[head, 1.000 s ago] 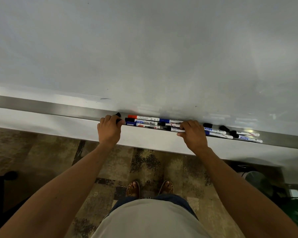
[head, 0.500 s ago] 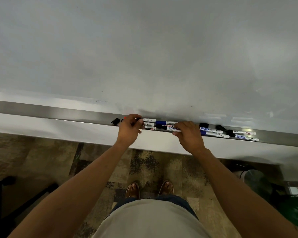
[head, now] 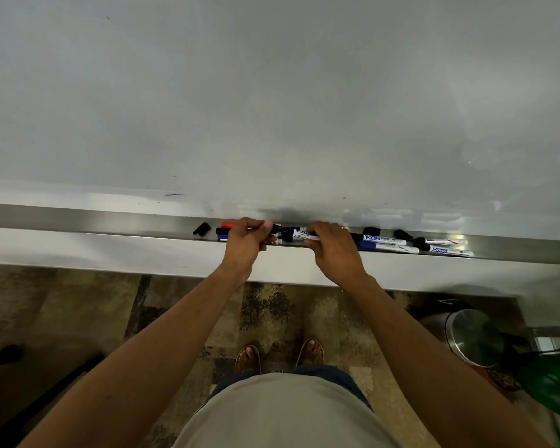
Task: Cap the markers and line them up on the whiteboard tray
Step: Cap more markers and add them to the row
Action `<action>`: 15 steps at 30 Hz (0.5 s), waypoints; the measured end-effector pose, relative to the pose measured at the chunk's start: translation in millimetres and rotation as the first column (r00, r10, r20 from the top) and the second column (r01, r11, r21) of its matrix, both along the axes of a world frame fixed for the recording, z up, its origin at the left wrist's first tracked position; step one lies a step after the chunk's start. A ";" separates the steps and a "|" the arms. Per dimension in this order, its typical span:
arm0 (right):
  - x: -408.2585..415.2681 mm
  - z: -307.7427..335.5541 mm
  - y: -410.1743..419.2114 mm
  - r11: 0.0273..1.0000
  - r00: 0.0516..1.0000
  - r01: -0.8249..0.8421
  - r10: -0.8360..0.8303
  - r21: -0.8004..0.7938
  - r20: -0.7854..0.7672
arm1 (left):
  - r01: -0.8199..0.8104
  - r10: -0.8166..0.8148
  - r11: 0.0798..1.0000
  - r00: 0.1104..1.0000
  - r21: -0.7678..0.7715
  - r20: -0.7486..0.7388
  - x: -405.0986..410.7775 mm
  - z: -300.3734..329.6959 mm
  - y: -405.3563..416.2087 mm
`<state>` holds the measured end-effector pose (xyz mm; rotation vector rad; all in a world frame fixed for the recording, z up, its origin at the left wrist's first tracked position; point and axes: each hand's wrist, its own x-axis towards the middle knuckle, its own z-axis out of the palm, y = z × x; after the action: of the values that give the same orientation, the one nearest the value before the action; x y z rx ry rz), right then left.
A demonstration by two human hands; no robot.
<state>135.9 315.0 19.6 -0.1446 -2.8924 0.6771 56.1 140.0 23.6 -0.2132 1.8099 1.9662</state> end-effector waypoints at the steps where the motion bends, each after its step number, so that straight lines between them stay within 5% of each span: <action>1: -0.5 1.0 -0.4 1.000 1.000 -0.002 0.002 -0.002 0.002 | 0.006 -0.006 1.000 1.000 0.003 -0.006 1.0 1.2 0.9; 9: -3.5 0.9 -5.9 0.998 0.996 -0.053 0.056 -0.039 0.069 | 0.085 -0.080 0.990 0.995 0.111 -0.051 4.9 3.3 3.3; 15: -12.1 12.9 -14.2 0.986 0.931 0.076 -0.017 -0.147 0.366 | 0.229 -0.222 0.973 0.958 0.021 -0.183 6.2 11.2 4.7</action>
<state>123.8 300.8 32.5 -0.3984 -3.1651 0.9655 62.2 144.6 34.9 0.1841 1.8101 1.9088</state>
